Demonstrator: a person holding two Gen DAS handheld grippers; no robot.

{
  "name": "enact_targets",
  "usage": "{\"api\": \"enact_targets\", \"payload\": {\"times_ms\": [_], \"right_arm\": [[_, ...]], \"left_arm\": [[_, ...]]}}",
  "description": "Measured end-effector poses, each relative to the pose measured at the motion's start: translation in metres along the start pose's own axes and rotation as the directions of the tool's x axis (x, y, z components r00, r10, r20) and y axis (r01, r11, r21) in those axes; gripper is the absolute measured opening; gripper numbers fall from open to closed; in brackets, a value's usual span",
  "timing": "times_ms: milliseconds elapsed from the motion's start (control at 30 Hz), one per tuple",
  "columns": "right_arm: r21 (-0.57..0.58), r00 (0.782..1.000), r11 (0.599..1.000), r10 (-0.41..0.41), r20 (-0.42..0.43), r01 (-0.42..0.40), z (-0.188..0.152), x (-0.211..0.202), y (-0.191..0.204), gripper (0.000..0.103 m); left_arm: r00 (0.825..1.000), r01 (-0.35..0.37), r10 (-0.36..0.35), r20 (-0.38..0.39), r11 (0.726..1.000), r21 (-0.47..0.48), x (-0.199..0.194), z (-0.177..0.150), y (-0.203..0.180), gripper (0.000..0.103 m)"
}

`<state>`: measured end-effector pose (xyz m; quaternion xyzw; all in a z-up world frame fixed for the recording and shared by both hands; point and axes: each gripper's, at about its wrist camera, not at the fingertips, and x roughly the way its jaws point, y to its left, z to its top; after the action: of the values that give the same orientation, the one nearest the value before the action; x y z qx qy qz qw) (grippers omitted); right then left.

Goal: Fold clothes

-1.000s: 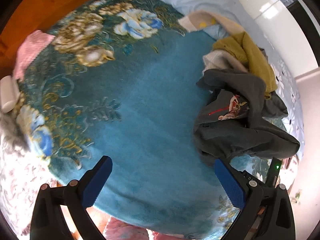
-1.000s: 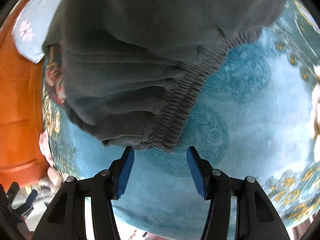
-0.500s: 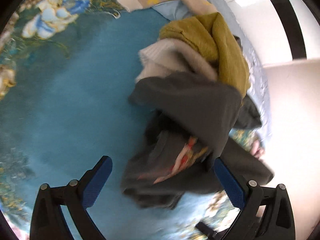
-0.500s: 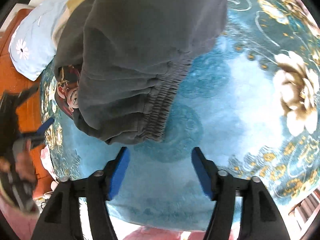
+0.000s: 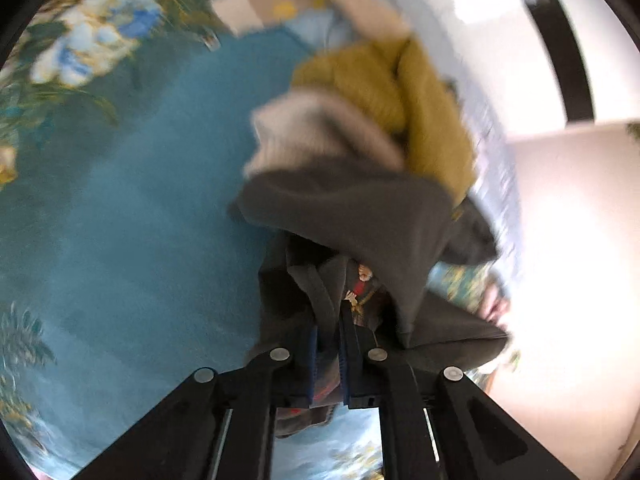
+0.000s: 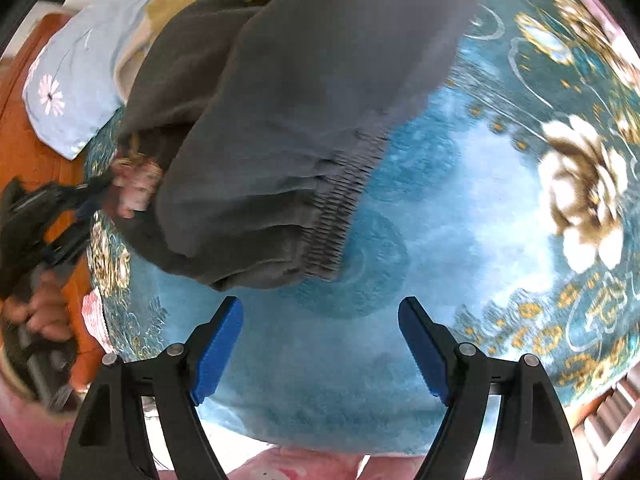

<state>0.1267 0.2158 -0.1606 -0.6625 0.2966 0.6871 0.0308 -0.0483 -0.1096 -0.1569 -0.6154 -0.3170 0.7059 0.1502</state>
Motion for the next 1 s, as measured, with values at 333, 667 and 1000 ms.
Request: {"api": "enact_targets", "payload": {"times_ms": [333,667,1000], "right_arm": [[0.139,0.993,0.989,0.062,-0.097,-0.048,-0.013,0.065,-0.009,0.081],[0.539,0.948,0.795,0.316,0.024,-0.279,-0.034,0.114,-0.044,0.079],[0.691,0.895,0.604,0.423,0.144,-0.397,-0.042,0.138,-0.038,0.045]], "left_arm": [[0.974,-0.212,0.224,-0.034,0.850,-0.483,-0.050,-0.061,0.161,0.009],[0.968,-0.245,0.239,-0.074,0.843,-0.478,-0.051,-0.067,0.158,0.009],[0.977,-0.207,0.205,-0.059,0.836,-0.509,-0.037,-0.067,0.155,0.010]]}}
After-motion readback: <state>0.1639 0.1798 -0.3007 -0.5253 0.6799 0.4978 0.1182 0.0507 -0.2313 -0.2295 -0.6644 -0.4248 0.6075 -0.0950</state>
